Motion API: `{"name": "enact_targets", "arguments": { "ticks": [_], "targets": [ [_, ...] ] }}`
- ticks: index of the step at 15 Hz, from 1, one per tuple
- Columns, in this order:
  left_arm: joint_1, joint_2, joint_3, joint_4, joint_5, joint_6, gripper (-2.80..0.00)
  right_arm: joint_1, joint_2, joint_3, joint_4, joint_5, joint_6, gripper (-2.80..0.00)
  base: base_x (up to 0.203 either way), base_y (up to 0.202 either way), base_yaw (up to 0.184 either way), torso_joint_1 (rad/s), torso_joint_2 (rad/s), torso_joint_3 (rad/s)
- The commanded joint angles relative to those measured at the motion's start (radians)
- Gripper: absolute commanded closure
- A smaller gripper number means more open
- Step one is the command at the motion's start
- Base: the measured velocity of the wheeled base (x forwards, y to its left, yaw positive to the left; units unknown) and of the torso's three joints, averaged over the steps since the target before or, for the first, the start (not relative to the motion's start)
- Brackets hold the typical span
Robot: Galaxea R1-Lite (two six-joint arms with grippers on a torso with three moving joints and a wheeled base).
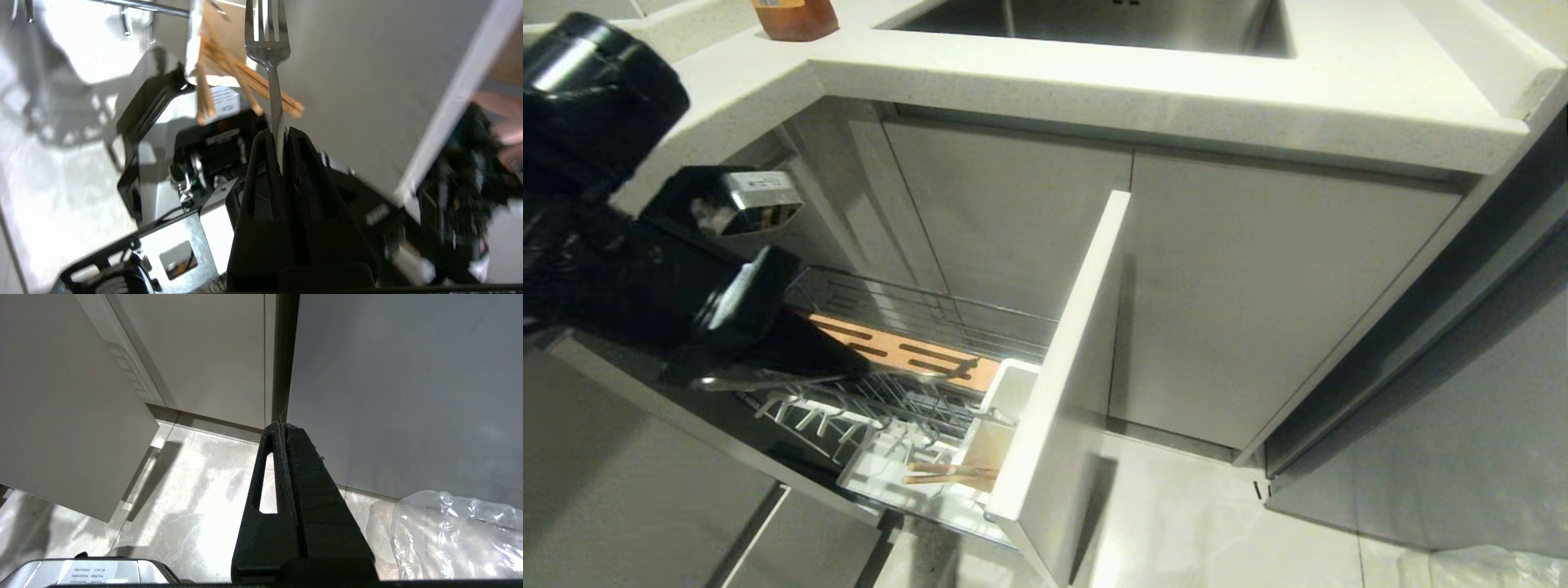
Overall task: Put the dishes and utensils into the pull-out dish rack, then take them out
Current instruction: Pick up the spoon and place it in the cupboard
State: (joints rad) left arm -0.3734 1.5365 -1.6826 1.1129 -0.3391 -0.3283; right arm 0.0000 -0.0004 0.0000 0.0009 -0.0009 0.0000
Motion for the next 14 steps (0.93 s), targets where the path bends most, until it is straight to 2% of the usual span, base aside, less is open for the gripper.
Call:
{"name": "enact_targets", "arguments": {
  "ticks": [1,3,6,12,14],
  "targets": [
    [-0.055,0.105,-0.025,0.005,0.059,-0.062,0.0,0.0,0.0,0.0,0.001,0.0,0.0,0.0,0.0,0.0,0.0,0.0,0.0,0.0],
    [-0.095,0.154,-0.071,0.006,0.08,-0.084,0.0,0.0,0.0,0.0,-0.001,-0.001,0.0,0.0,0.0,0.0,0.0,0.0,0.0,0.0],
    [-0.136,0.245,-0.12,0.004,0.166,-0.118,0.0,0.0,0.0,0.0,0.001,0.001,0.0,0.0,0.0,0.0,0.0,0.0,0.0,0.0],
    [-0.17,0.369,-0.242,0.01,0.185,-0.137,0.0,0.0,0.0,0.0,-0.001,0.001,0.0,0.0,0.0,0.0,0.0,0.0,0.0,0.0],
    [-0.182,0.404,-0.247,0.011,0.221,-0.163,0.0,0.0,0.0,0.0,0.001,-0.001,0.0,0.0,0.0,0.0,0.0,0.0,0.0,0.0]
  ]
}}
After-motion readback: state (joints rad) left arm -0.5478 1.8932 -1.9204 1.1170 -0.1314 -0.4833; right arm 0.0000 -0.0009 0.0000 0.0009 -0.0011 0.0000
